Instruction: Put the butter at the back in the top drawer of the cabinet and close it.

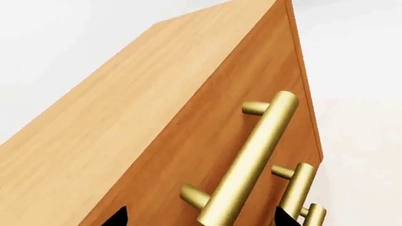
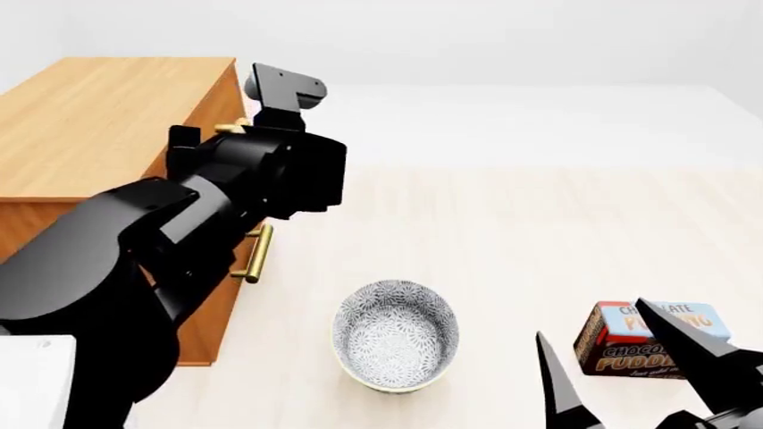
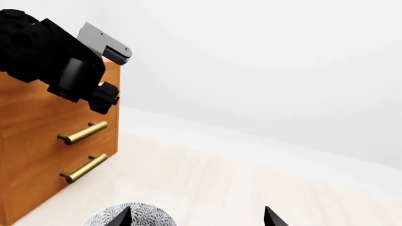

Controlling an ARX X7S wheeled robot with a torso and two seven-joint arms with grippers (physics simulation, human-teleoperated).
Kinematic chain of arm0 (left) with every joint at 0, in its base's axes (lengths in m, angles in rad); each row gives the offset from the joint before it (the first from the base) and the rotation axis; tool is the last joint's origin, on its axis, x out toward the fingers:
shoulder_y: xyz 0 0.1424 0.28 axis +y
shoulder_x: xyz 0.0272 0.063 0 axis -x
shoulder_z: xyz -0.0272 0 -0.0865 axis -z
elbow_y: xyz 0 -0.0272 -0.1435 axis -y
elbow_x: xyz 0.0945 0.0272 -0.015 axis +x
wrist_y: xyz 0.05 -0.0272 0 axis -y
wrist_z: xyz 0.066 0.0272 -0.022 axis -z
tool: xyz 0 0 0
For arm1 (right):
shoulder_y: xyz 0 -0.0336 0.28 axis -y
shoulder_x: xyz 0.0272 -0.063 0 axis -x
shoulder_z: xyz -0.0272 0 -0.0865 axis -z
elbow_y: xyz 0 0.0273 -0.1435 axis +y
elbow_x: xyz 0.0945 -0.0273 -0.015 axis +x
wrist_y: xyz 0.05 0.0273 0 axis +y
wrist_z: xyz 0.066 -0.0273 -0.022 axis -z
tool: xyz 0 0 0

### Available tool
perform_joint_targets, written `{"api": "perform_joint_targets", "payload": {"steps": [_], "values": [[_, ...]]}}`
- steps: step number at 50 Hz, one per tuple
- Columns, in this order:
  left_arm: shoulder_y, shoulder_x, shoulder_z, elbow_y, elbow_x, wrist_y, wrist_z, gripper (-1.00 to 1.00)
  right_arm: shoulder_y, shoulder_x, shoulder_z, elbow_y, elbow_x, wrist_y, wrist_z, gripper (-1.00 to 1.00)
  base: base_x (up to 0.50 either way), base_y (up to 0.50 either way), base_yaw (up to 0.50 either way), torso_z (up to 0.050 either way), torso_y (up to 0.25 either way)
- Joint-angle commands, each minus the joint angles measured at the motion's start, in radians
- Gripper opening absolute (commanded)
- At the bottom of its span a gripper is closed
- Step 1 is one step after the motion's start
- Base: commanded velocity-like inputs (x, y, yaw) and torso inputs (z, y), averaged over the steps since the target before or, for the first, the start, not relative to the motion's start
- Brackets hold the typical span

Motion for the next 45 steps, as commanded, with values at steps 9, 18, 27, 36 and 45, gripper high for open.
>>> {"api": "perform_joint_targets", "payload": {"steps": [9, 18, 27, 36, 45], "values": [[-0.012, -0.050, 0.006, 0.215, -0.018, -0.003, -0.069, 1.00, 0.006, 0.001, 0.006, 0.000, 0.009, 0.002, -0.004, 1.00, 0.00, 0.00, 0.00, 0.000, 0.000], [-0.019, -0.125, -0.026, 0.412, -0.043, 0.004, -0.136, 1.00, 0.004, 0.001, 0.006, 0.000, 0.007, 0.001, -0.003, 1.00, 0.00, 0.00, 0.00, 0.000, 0.000], [-0.030, -0.208, -0.056, 0.603, -0.060, 0.022, -0.204, 1.00, 0.003, 0.001, 0.007, 0.000, 0.009, 0.002, -0.005, 1.00, 0.00, 0.00, 0.00, 0.000, 0.000], [-0.041, -0.298, -0.073, 0.797, -0.069, 0.050, -0.262, 1.00, 0.003, 0.001, 0.008, 0.000, 0.013, 0.004, -0.007, 1.00, 0.00, 0.00, 0.00, 0.000, 0.000], [-0.132, -0.397, 0.060, 1.065, -0.177, 0.195, -0.264, 1.00, 0.005, 0.001, 0.012, 0.000, 0.022, 0.007, -0.011, 1.00, 0.00, 0.00, 0.00, 0.000, 0.000]]}}
